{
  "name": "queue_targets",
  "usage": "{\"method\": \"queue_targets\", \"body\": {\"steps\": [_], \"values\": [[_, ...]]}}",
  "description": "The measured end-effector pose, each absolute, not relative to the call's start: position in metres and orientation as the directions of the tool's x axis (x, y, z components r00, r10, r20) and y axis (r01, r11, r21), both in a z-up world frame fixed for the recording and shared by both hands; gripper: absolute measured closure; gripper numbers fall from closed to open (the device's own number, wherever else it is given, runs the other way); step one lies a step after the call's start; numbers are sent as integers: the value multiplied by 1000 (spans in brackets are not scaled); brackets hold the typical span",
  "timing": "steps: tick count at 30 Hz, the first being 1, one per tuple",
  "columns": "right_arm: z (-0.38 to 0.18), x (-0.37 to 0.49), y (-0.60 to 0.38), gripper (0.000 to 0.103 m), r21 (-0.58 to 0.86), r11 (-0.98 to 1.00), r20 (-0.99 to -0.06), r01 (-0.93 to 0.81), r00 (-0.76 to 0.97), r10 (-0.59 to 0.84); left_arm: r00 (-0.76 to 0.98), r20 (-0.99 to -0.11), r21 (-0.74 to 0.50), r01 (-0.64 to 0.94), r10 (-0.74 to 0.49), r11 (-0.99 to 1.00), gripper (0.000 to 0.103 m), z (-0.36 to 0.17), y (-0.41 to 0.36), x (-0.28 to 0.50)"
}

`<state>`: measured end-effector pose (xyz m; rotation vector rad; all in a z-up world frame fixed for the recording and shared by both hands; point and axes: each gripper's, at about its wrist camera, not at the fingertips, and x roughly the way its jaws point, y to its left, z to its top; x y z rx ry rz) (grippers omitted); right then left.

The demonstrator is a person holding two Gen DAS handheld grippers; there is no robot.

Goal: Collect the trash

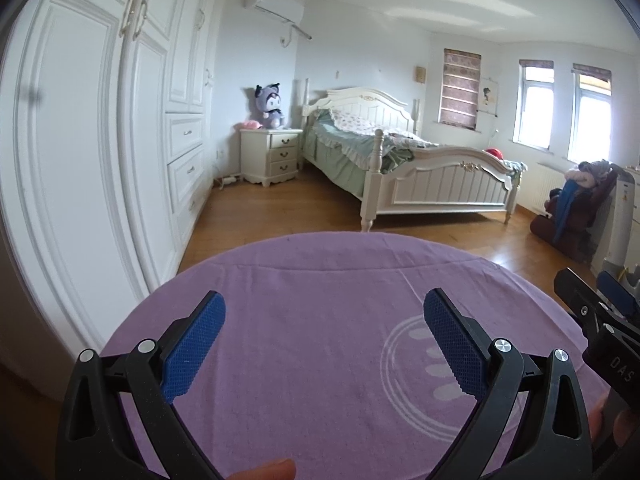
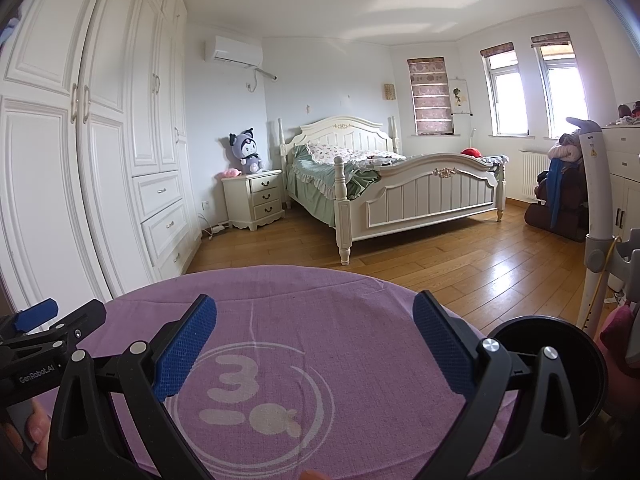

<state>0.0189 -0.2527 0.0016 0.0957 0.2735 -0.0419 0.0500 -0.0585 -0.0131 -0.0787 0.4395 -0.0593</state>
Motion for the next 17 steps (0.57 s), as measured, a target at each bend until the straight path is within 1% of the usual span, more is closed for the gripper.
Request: {"method": "queue_targets", "body": {"steps": [17], "values": [[2,19,-255,5,88,995,-272,54,962,-28,897,-436,-117,17,-66,993,5,-12,-52,54]]}}
